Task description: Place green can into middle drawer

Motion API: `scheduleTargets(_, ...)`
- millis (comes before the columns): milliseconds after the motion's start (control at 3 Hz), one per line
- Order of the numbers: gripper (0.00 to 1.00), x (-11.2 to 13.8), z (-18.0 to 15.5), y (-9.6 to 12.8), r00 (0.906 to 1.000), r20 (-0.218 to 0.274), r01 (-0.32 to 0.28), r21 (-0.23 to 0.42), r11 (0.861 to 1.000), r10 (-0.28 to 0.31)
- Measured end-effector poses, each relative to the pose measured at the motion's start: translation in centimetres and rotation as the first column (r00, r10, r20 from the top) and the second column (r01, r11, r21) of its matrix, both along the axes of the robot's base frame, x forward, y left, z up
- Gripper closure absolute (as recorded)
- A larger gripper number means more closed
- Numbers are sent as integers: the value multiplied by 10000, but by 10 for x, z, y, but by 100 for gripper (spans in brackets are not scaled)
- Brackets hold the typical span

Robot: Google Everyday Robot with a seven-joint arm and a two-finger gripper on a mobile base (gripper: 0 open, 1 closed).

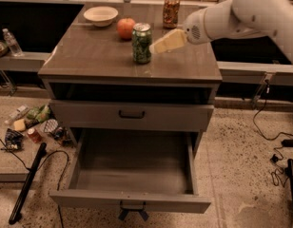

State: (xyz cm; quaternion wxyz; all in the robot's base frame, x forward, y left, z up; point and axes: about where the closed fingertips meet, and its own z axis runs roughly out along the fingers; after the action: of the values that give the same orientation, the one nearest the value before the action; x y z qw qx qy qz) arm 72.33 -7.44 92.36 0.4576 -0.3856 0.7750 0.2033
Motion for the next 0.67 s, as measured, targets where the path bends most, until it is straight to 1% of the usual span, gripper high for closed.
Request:
scheduleTargets(333, 0, 26, -4, 22, 10000, -65, -21, 448, 9990, 24)
scheduleTargets(667, 0, 46, -10, 50, 9994, -152, -289, 853, 9959, 303)
